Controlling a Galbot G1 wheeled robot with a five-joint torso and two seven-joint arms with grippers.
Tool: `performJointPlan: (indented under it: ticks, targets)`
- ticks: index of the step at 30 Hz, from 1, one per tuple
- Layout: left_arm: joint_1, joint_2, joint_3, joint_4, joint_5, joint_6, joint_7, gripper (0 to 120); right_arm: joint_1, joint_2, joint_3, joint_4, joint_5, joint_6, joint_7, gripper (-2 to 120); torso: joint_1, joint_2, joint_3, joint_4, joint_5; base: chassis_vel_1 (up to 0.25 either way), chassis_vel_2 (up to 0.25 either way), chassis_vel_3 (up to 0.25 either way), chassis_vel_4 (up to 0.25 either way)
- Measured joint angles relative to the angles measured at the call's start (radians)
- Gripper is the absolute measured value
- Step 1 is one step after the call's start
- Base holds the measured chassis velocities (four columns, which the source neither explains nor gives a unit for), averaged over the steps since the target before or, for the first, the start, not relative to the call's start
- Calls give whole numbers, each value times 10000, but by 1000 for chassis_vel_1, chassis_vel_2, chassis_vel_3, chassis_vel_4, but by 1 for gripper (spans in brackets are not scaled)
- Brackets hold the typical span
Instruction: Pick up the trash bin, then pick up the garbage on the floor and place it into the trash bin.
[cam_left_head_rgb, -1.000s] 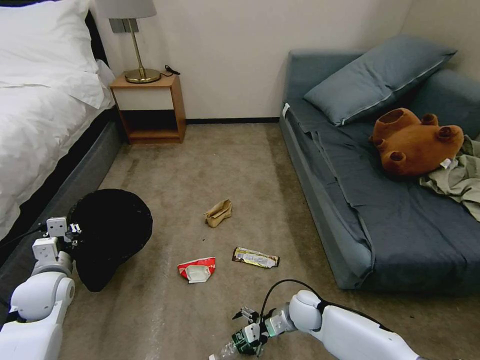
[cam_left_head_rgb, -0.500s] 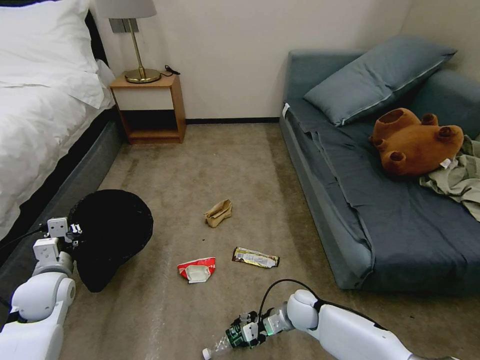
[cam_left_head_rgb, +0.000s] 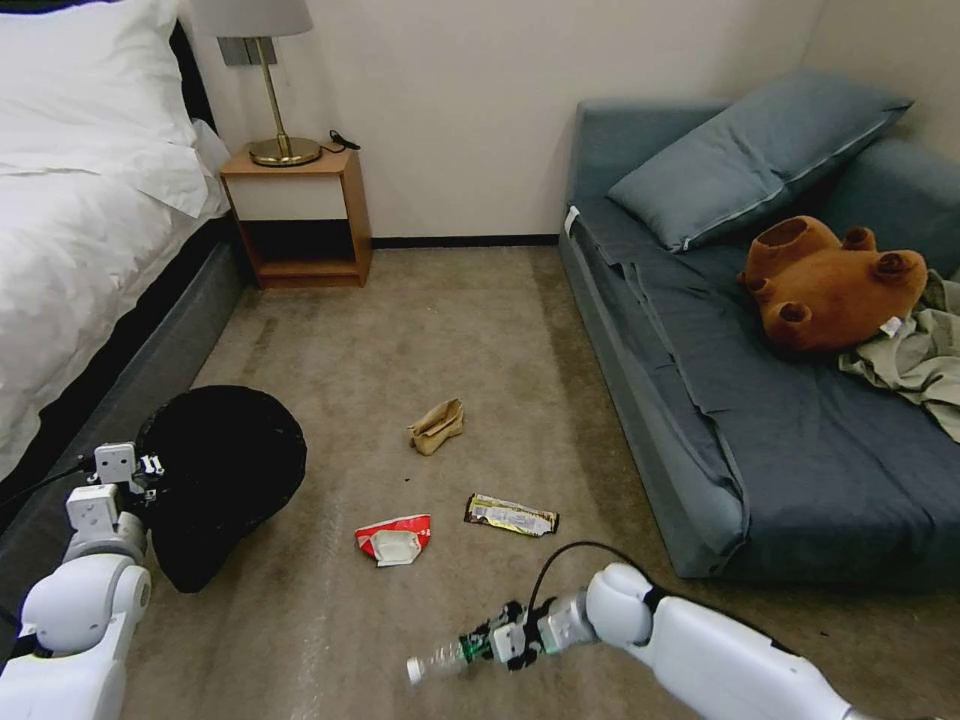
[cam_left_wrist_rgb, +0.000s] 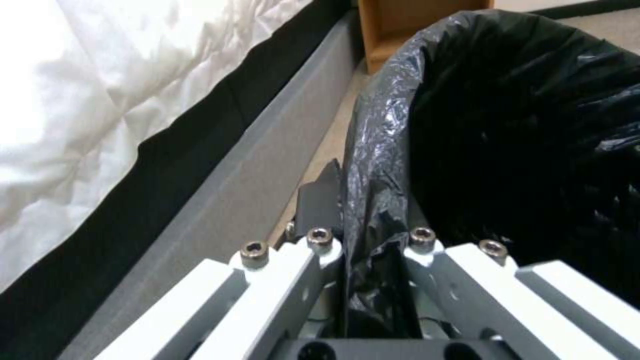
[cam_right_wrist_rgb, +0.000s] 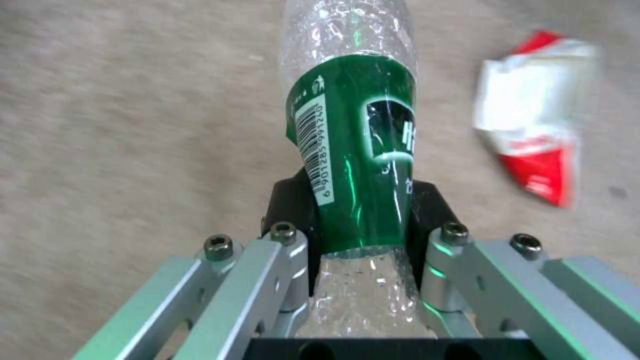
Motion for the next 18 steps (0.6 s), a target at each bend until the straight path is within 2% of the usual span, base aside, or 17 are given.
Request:
performJointPlan:
  ticks: [10,13,15,18]
  targets:
    - [274,-23,66,-491,46,2,-16,4,957,-154,526,463,572,17,-18,16,0,0,0,0,-1,0,0,0,0]
    - [372,-23,117,-667,73,6,-29,4,1435,-56,616,593,830,-26,-7,16,0,0,0,-1,0,0,0,0,0]
    - [487,-23,259,-940,83,3,1,4,2374,254,571,760,1521,-276,86,16,0,0,0,0,-2,0,0,0,0]
    - [495,-22,302,-980,84,0,11,4,2583,353,521,770,1699,-346,119,16,0,0,0,0,-2,0,0,0,0]
